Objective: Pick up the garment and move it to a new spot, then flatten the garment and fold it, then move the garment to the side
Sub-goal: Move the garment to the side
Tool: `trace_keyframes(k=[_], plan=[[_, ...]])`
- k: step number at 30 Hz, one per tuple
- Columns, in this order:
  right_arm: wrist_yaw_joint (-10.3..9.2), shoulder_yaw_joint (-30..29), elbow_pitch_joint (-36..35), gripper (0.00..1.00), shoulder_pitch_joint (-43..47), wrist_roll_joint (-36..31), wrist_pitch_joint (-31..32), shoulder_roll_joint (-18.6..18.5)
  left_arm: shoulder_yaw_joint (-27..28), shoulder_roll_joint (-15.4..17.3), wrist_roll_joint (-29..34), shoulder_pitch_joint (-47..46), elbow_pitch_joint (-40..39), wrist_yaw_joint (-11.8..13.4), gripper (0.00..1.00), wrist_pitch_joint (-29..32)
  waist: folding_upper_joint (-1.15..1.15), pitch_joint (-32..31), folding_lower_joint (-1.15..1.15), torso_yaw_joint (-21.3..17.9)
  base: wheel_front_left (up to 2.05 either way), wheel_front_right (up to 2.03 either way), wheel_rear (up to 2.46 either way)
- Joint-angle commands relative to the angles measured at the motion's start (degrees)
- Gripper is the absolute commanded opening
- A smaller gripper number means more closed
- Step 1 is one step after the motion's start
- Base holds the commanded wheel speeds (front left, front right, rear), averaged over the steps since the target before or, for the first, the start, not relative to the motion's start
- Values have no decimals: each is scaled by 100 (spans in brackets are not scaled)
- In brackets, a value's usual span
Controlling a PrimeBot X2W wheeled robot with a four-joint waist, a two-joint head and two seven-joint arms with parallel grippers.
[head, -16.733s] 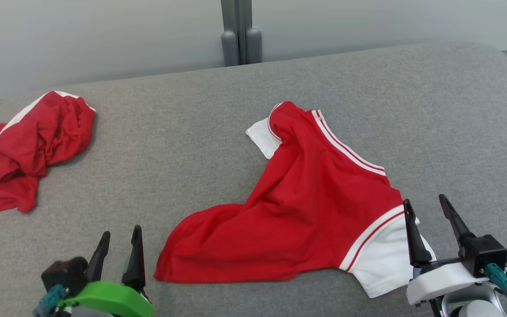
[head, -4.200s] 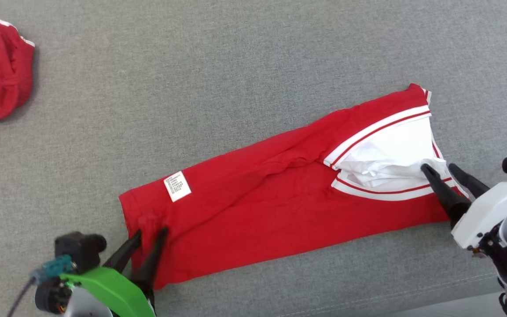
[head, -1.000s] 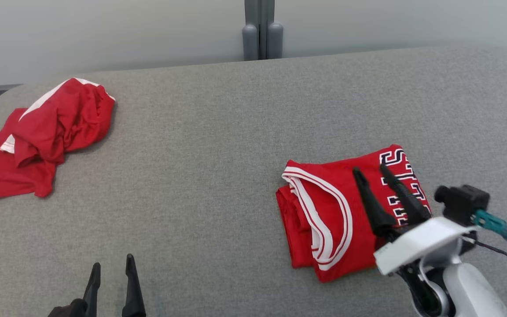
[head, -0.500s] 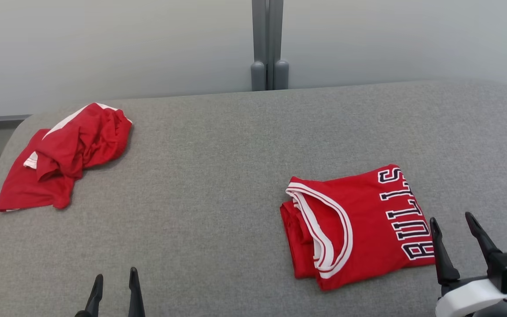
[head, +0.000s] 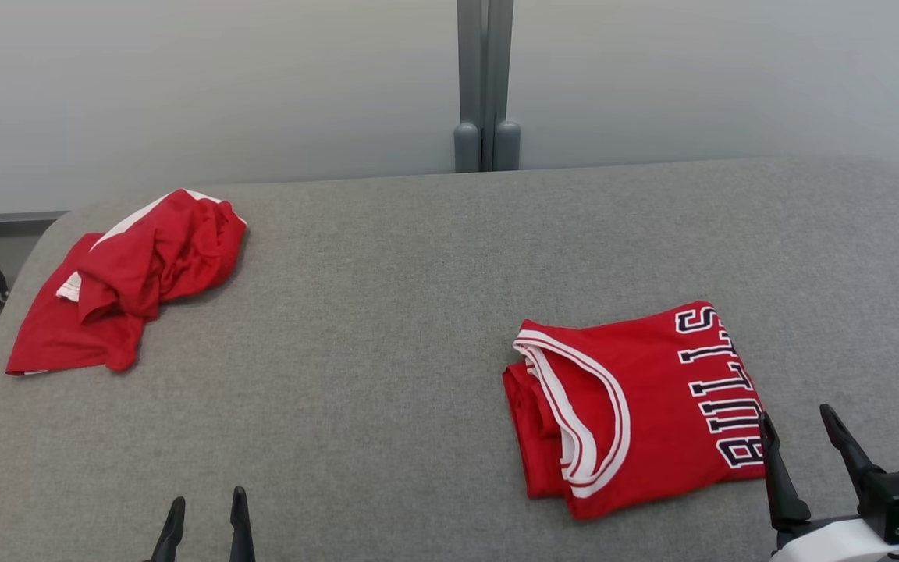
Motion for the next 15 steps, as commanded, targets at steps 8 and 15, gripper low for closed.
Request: trace_keyframes(k=[8, 15], plan=[[-8, -45, 401, 100, -366, 779, -14, 18, -28, 14, 4, 19, -52, -48, 100, -1, 0, 145, 0, -52, 0, 0, 0], [-7, 354, 993, 100, -1514, 1873, 1538, -672, -68, 13, 80, -194, -55, -114, 100, -1, 0, 547, 0, -121, 0, 0, 0]])
